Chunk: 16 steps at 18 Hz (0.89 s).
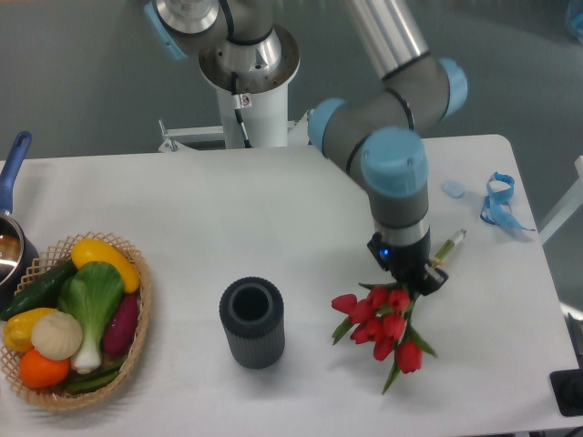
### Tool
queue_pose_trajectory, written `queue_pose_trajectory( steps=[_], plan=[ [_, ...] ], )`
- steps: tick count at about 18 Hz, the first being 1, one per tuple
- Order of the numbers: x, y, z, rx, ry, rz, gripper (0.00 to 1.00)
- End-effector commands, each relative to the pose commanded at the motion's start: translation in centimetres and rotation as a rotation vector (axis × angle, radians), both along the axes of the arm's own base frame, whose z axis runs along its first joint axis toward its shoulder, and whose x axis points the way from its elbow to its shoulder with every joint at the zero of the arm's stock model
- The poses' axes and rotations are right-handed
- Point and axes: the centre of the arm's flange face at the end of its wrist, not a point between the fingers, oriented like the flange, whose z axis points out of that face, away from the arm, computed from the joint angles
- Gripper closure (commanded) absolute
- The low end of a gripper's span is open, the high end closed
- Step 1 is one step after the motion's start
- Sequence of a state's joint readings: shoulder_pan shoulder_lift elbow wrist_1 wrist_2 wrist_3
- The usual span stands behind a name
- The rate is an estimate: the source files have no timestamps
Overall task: Place the flowers on the table
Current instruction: 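Lower the held red tulips down onto the table beside the grey cup, then open the gripper to release the tulips and raise it away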
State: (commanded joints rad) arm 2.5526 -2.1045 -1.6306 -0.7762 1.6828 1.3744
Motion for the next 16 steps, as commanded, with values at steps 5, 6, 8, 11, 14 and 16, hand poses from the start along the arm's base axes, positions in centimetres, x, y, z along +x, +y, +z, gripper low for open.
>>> queue_pose_trajectory(
  steps=[5,6,8,11,14,16],
  plan=[
    [-0.7,1.2,2.4,0.037,0.047,-0.007,0.00],
    [-1.1,1.4,3.5,0.053,0.068,-0.008,0.00],
    [-2.4,1.9,7.9,0.100,0.141,-0.003,0.00],
    [-4.4,1.0,15.3,0.165,0.251,0.021,0.00],
    [-5.4,-1.6,20.2,0.200,0.291,0.055,0.00],
    [-5.2,-3.9,21.8,0.197,0.243,0.023,0.00]
  ],
)
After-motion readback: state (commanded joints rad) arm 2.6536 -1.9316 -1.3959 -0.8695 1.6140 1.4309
